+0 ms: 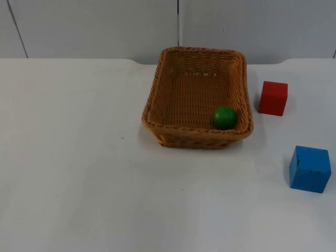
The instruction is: Place all geometric objects except the red cube into the basket.
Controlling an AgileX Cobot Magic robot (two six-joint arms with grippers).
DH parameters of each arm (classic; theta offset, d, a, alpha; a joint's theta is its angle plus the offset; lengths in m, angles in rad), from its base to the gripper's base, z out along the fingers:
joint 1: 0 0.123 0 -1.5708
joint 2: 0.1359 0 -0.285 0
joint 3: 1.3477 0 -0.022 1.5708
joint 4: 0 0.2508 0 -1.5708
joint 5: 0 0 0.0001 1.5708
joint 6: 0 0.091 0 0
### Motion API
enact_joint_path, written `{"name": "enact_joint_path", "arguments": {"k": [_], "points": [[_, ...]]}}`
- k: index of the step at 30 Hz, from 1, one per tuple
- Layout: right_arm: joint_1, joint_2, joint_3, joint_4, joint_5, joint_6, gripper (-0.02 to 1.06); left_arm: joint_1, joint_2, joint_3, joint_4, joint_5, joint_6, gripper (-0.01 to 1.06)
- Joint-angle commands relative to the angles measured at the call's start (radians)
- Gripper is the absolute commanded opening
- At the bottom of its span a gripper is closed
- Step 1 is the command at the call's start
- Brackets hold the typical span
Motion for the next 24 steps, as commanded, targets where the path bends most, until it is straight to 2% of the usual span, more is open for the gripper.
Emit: {"name": "enact_joint_path", "arguments": {"k": [1,2,8,9,15,17,19,20,21,22,24], "points": [[-0.006,0.193,-0.059,0.054,-0.033,-0.020,1.01,0.003,-0.004,0.003,0.005,-0.009,-0.004,0.92],[-0.006,0.193,-0.059,0.054,-0.033,-0.020,1.01,0.003,-0.004,0.003,0.005,-0.009,-0.004,0.92],[0.002,0.463,-0.106,0.109,-0.186,0.002,1.01,0.003,-0.004,0.003,-0.001,-0.003,-0.004,0.92],[0.002,0.463,-0.106,0.109,-0.186,0.002,1.01,0.003,-0.004,0.003,-0.001,-0.003,-0.004,0.92],[0.127,0.602,-0.112,0.103,-0.371,0.061,0.99,0.003,-0.004,0.003,-0.007,-0.003,-0.004,0.92],[0.189,0.651,-0.112,0.056,-0.462,0.137,0.97,0.003,-0.004,0.003,-0.007,-0.003,-0.004,0.92],[0.251,0.706,-0.112,-0.045,-0.544,0.252,0.96,0.003,-0.004,0.003,-0.008,-0.003,-0.004,0.92],[0.251,0.706,-0.112,-0.045,-0.544,0.252,0.96,0.003,-0.004,0.003,-0.008,-0.003,-0.004,0.92],[0.285,0.743,-0.112,-0.130,-0.591,0.368,0.96,0.003,-0.004,0.003,-0.010,-0.003,-0.004,0.92],[0.304,0.771,-0.112,-0.188,-0.624,0.441,0.96,0.003,-0.004,0.003,-0.010,-0.003,-0.004,0.92],[0.326,0.824,-0.112,-0.265,-0.675,0.535,0.96,0.003,-0.004,0.003,-0.010,-0.003,-0.004,0.92]]}}
